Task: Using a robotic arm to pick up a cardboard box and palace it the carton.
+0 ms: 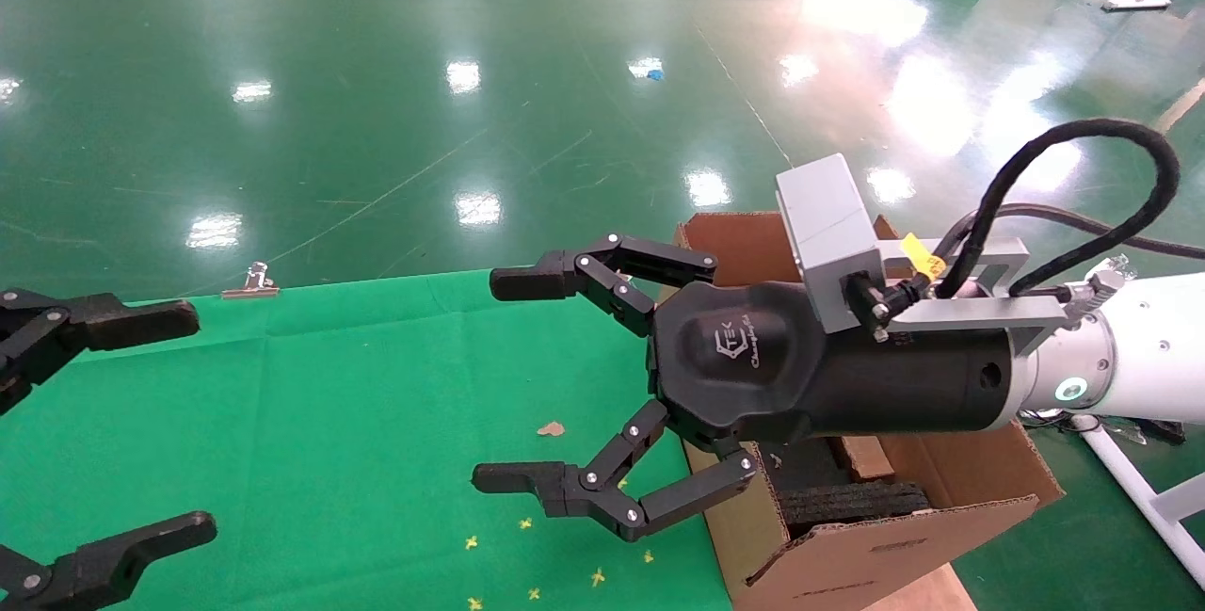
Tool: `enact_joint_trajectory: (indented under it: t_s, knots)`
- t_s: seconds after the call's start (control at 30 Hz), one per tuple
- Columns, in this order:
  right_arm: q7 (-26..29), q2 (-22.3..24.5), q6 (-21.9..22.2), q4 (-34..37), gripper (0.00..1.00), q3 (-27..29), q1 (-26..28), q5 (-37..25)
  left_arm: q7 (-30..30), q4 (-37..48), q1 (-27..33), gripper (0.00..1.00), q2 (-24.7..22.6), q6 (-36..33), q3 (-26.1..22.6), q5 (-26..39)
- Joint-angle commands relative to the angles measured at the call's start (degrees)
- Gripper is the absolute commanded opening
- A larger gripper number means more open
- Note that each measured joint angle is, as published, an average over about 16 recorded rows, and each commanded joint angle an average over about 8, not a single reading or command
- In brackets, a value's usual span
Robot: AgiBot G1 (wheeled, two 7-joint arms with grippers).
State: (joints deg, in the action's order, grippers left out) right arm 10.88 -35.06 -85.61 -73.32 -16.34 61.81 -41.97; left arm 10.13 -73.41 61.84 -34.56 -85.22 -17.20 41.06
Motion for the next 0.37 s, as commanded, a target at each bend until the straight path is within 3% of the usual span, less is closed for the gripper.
enact_joint_trajectory:
  t_s: [0.03, 0.37]
  knots:
    - [0.0, 0.0, 0.0, 0.0, 1.0, 0.0, 0.0, 0.0, 0.0, 0.0, 0.0, 1.0, 0.0, 0.0, 0.0, 0.0]
    - [0.0, 0.0, 0.0, 0.0, 1.0, 0.0, 0.0, 0.0, 0.0, 0.0, 0.0, 1.0, 0.0, 0.0, 0.0, 0.0]
